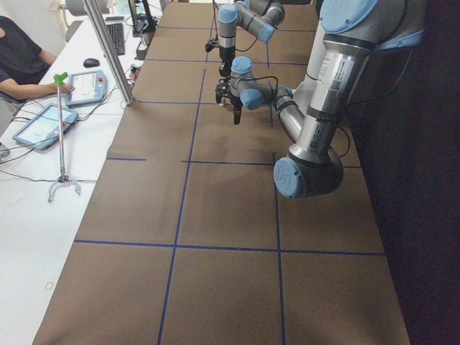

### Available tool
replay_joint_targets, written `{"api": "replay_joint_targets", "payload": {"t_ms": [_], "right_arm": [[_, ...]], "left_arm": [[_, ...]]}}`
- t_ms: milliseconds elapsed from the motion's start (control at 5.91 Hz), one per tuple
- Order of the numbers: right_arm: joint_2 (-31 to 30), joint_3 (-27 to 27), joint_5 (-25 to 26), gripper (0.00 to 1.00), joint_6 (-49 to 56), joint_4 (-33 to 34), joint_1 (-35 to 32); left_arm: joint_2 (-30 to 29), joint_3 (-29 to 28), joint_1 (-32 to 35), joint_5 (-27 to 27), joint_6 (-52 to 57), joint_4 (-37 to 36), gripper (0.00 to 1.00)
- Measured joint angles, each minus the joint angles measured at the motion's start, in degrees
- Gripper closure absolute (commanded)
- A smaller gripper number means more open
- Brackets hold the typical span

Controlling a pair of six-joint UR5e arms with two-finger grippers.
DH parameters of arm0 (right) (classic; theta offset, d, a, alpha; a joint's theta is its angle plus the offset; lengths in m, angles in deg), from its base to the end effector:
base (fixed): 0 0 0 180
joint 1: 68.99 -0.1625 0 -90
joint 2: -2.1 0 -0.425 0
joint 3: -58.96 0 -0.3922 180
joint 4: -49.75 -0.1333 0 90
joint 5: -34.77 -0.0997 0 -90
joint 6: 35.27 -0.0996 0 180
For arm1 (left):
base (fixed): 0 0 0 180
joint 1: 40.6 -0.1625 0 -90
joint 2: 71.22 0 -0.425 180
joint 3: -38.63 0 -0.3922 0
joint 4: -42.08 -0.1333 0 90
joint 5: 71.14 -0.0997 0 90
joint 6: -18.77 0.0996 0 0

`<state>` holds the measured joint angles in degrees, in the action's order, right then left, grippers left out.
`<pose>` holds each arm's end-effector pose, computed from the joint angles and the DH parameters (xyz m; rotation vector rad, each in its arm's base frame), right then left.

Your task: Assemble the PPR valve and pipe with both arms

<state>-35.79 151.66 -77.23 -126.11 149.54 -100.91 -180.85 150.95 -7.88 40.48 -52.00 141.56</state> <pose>-0.5410 -0.4501 0.0977 -0.1436 -0.8498 0.3855 0.4265 -0.3888 0.2804 0.0722 0.9499 -0.0481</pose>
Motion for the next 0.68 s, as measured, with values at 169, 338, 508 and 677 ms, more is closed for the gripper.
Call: {"api": "replay_joint_targets", "payload": {"t_ms": [169, 338, 508, 677], "right_arm": [[0.61, -1.25, 0.02, 1.00, -0.26, -0.03, -0.04], [0.75, -1.66, 0.03, 1.00, -0.20, -0.03, -0.05], [0.77, -1.94, 0.06, 1.00, 0.07, -0.04, -0.13], [0.79, -2.42, 0.10, 1.00, 0.45, -0.06, -0.34]], "left_arm": [[-0.03, 0.00, -0.02, 0.00, -0.04, 0.01, 0.08], [-0.02, 0.00, -0.02, 0.00, -0.06, 0.01, 0.08], [0.01, 0.00, -0.02, -0.03, -0.07, 0.01, 0.08], [0.01, 0.00, -0.03, -0.07, -0.07, 0.01, 0.08]]}}
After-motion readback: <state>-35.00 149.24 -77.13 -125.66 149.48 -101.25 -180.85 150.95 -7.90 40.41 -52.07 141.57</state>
